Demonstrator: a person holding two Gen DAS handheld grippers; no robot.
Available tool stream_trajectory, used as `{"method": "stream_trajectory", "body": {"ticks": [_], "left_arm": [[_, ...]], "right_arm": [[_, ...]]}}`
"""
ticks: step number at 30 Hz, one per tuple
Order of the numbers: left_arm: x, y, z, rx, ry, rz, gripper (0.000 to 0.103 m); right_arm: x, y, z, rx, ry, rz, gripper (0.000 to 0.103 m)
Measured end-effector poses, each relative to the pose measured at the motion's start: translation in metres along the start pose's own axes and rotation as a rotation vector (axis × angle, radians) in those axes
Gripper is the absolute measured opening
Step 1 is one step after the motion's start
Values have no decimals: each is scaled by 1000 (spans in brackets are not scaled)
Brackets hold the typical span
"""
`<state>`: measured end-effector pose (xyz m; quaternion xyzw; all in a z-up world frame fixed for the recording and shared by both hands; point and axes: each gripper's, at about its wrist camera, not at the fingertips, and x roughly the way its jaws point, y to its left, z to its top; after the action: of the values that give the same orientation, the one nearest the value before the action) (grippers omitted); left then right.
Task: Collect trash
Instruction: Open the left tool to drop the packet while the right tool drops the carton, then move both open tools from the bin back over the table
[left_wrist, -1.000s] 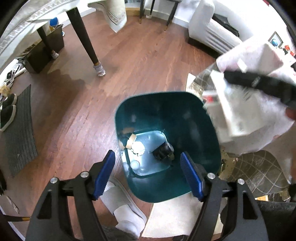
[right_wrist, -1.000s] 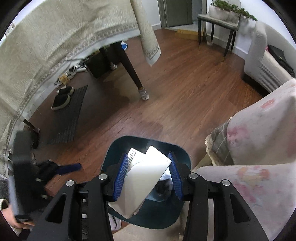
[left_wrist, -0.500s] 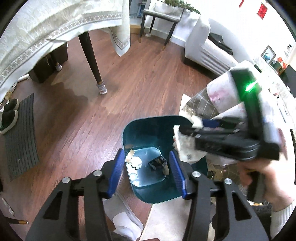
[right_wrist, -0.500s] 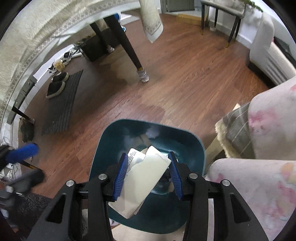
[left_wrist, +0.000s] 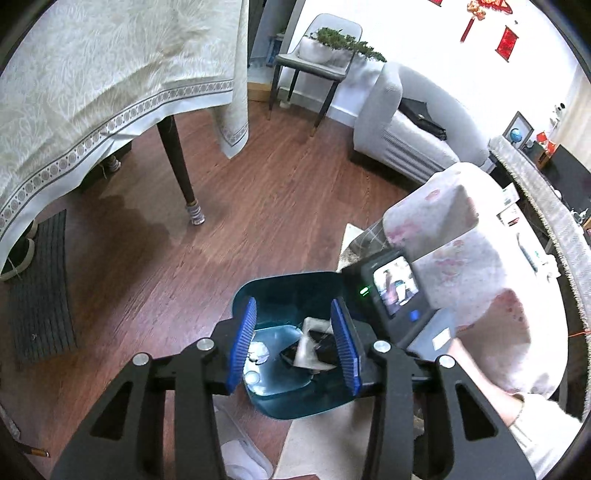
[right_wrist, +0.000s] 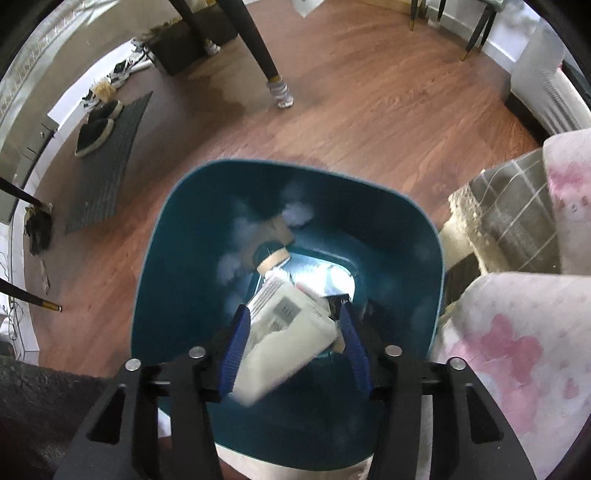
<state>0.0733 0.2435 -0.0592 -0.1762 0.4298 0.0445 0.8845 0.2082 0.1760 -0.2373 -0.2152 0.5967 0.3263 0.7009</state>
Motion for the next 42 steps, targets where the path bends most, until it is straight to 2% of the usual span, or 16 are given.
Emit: {"method": "stream_trajectory", "body": {"ticks": [8, 20, 27, 37, 42], "left_arm": [[-15, -4, 12, -3, -52, -1, 46], [-31, -8, 26, -39, -107, -17, 58], [-39, -16, 35, -48, -147, -14, 69], [-45, -33, 46, -41, -199, 12, 78], [-42, -49, 50, -45, -207, -9, 79]], "right_arm": [[-10, 6, -6, -21, -5, -5, 55], [-86, 21, -1, -66, -168, 33, 55], [-139, 22, 1, -73, -273, 42, 55], [-201, 4, -15, -60, -403, -16, 55], [-227, -11, -26, -50, -463, -68, 61]]}}
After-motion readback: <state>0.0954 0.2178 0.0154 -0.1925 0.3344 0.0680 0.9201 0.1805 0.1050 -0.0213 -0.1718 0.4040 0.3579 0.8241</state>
